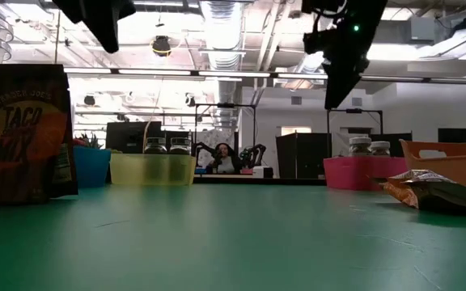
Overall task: Sort spices by type
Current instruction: Put the bottom left orange seasoning pack into the orange bin
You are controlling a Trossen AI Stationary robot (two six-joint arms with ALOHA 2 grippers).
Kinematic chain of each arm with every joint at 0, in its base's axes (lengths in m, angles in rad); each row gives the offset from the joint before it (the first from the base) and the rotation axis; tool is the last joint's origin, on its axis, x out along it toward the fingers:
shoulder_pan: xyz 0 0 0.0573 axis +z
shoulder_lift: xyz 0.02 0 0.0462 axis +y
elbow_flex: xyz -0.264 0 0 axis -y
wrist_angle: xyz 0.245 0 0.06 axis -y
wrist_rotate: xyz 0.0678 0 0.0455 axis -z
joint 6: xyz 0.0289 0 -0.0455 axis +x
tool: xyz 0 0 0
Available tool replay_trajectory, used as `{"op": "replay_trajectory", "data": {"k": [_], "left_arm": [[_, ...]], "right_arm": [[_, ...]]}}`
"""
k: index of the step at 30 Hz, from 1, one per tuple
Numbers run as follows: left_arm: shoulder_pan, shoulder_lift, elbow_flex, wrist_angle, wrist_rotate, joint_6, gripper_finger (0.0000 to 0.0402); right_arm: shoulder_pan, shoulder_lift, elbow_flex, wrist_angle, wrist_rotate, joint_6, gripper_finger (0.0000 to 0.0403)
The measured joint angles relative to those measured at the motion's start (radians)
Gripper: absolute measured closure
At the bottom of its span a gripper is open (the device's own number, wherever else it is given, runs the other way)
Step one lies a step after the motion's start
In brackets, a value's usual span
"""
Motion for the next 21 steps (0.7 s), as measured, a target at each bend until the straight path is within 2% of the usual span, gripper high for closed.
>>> {"op": "replay_trajectory", "data": {"k": [5,8,17,21], "left_arm": [[-0.027,0.104,0.150,-0.126,0.005,-0.021,0.0151],[-0.042,0.158,0.200,-0.174,0.032,-0.045,0.0151],[-0.040,0.255,0.210,-0.305,0.019,-0.132,0.0151],[-0.035,0.255,0.187,-0.298,0.022,-0.139,0.0151]], "right_arm": [[-0.002,0.000,-0.022,0.003,0.000,0.007,0.0043],[0.000,0.000,-0.036,0.019,0.000,0.006,0.0043],[0.009,0.000,-0.065,0.061,0.000,-0.028,0.0043],[0.012,0.000,-0.065,0.066,0.000,-0.028,0.0043]]}}
